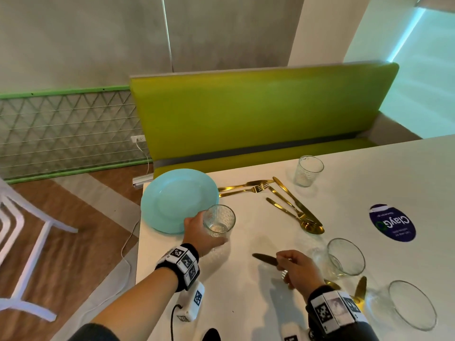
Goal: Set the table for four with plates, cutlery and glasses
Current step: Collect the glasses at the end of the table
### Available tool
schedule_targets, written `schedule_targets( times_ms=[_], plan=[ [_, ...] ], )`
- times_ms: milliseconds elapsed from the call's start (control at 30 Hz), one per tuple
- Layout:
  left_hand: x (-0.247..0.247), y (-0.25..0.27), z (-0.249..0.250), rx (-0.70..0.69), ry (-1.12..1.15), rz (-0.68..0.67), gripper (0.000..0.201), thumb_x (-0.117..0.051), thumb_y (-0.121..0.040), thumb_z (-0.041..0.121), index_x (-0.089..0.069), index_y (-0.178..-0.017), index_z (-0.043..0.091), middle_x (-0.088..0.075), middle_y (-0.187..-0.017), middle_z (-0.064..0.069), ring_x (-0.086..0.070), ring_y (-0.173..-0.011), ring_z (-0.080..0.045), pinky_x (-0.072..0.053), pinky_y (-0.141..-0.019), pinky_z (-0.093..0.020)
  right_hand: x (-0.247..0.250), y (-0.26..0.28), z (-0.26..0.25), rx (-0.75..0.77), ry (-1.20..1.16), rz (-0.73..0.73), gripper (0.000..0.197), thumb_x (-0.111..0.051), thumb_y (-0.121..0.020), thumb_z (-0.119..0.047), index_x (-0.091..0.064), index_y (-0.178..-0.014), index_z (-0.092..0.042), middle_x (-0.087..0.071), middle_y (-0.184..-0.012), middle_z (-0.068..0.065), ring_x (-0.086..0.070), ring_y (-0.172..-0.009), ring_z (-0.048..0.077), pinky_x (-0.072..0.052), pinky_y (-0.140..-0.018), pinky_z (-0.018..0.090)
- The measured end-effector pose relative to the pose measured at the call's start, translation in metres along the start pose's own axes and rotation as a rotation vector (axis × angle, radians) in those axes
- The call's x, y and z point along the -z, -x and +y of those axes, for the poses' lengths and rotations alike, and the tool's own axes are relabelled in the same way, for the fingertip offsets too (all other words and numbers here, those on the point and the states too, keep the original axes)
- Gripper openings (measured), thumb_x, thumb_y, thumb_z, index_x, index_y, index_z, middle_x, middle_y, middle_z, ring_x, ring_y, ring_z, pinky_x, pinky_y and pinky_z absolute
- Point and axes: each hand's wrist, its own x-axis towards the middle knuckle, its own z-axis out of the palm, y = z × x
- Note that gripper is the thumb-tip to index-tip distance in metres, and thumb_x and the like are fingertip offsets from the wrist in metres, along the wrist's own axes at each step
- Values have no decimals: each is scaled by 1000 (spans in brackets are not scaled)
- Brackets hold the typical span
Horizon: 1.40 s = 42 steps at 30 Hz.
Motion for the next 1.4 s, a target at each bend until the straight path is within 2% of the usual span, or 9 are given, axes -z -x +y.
schedule_targets(
  times_ms=[133,267,367,500,667,900,1100,1300,1400],
  plan=[
    [13,15,-3,-37,-14,-47,99,-86,-48,33,-42,-134,15,-37,-114,-6,-41,-119,-28,-33,-105,-29,9,12,19,-29,-17,95,14,-58,-89,-13,-63,-78,-21,-63,-67,2,-49,-49,16,-41,-45,25],
    [29,26,-4,-73,6,-26,98,-89,-43,31,-47,-130,11,-47,-125,-16,-47,-116,-30,-38,-100,-31,26,31,44,-113,38,338,7,-65,-83,-19,-64,-89,-15,-65,-83,5,-57,-76,23,-46,-71,30],
    [37,33,-1,-89,51,-12,95,-90,-45,27,-48,-128,8,-49,-127,-17,-49,-116,-31,-40,-98,-33,40,39,57,-179,-34,515,36,-70,-79,-19,-57,-112,-11,-66,-103,11,-60,-100,30,-47,-89,34],
    [39,39,1,-107,107,-15,107,-80,-28,42,-49,-125,7,-54,-125,-16,-53,-114,-31,-44,-98,-39,54,31,56,-132,-94,600,76,-77,-73,-14,-37,-137,-7,-54,-126,15,-52,-117,31,-42,-100,40],
    [42,45,-5,-142,142,-53,109,-72,-23,51,-50,-120,6,-54,-115,-8,-51,-107,-22,-41,-92,-33,65,3,52,-121,-117,541,107,-84,-64,-16,-16,-147,-18,-34,-149,11,-34,-136,31,-32,-112,46],
    [71,54,-35,-83,135,-36,102,-71,-23,51,-49,-115,13,-53,-111,-5,-49,-104,-18,-34,-85,-24,71,-14,59,-74,-103,515,100,-84,-65,-21,-22,-143,-23,-48,-140,7,-44,-128,32,-34,-108,48],
    [93,61,-51,-23,137,13,114,-70,-22,50,-49,-123,4,-50,-112,-4,-47,-104,-16,-33,-87,-23,65,-8,29,19,-14,471,86,-85,-64,-19,-33,-132,-19,-55,-129,12,-52,-114,36,-43,-94,44],
    [90,66,-58,1,163,-2,102,-78,-28,37,-49,-121,7,-52,-107,-2,-50,-102,-16,-36,-79,-19,-3,9,-23,313,216,149,94,-89,-55,-18,-39,-135,-16,-62,-122,4,-58,-112,27,-44,-96,30],
    [85,68,-61,-2,210,3,104,-73,-23,41,-48,-119,7,-53,-102,1,-51,-97,-15,-37,-68,-7,-51,12,-38,375,315,-64,87,-87,-57,-18,-42,-132,-17,-61,-124,1,-57,-113,19,-39,-89,16]
  ],
)
